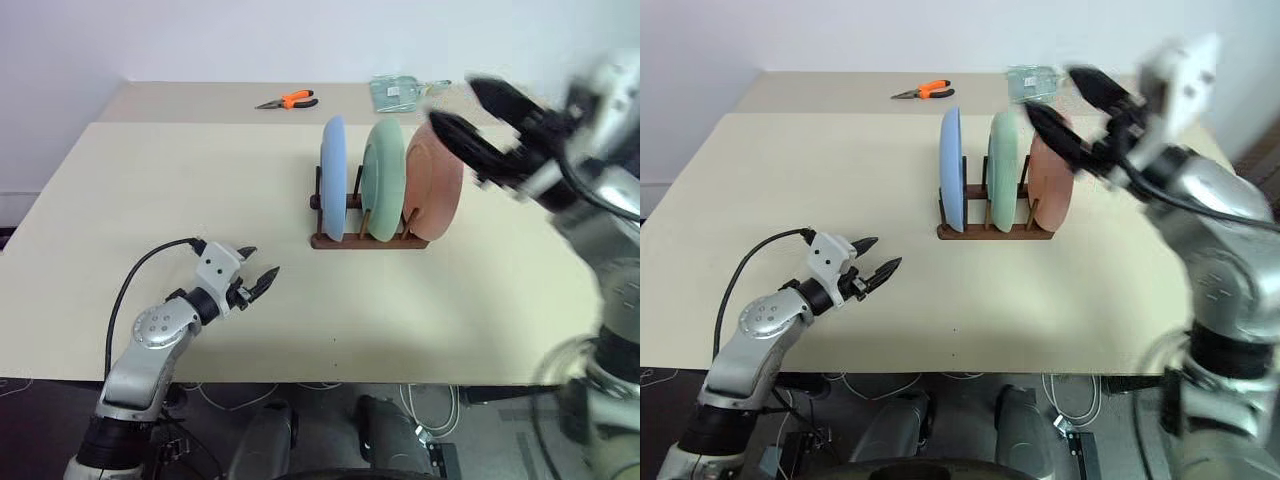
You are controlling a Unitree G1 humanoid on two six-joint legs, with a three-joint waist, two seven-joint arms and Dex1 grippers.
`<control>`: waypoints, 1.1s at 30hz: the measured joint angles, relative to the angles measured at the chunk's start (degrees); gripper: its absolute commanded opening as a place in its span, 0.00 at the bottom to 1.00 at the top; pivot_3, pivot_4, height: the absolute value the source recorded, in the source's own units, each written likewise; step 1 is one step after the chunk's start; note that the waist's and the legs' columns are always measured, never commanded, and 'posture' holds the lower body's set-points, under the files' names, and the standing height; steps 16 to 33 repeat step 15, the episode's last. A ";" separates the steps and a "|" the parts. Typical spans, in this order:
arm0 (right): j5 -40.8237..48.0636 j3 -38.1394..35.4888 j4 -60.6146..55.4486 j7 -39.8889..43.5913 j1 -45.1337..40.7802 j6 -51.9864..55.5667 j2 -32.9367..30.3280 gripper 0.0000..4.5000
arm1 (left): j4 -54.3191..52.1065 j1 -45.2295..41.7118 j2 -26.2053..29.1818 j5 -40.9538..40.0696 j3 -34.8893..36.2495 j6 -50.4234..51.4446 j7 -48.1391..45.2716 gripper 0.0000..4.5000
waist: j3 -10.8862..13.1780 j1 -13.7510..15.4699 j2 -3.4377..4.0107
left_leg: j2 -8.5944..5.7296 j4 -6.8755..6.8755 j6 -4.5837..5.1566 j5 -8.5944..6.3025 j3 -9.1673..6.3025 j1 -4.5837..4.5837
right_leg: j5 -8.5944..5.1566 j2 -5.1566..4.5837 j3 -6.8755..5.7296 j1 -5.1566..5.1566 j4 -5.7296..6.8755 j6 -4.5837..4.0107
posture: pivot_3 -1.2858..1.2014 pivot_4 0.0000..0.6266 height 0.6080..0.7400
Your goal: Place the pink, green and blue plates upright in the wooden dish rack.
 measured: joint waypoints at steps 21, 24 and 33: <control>-21.04 2.96 17.96 12.21 23.51 -19.94 -2.69 0.77 | 3.72 -1.37 1.59 0.69 1.43 -2.33 -1.14 0.69 | 0.03 -1.04 0.21 | 0.03 0.04 0.00 -0.01 0.13 0.08 | -0.06 -0.08 0.06 0.03 0.07 0.14 | 0.52 0.24 1.00; -21.04 2.96 17.96 12.21 23.51 -19.94 -2.69 0.77 | 3.72 -1.37 1.59 0.69 1.43 -2.33 -1.14 0.69 | 0.03 -1.04 0.21 | 0.03 0.04 0.00 -0.01 0.13 0.08 | -0.06 -0.08 0.06 0.03 0.07 0.14 | 0.52 0.24 1.00; -21.04 2.96 17.96 12.21 23.51 -19.94 -2.69 0.77 | 3.72 -1.37 1.59 0.69 1.43 -2.33 -1.14 0.69 | 0.03 -1.04 0.21 | 0.03 0.04 0.00 -0.01 0.13 0.08 | -0.06 -0.08 0.06 0.03 0.07 0.14 | 0.52 0.24 1.00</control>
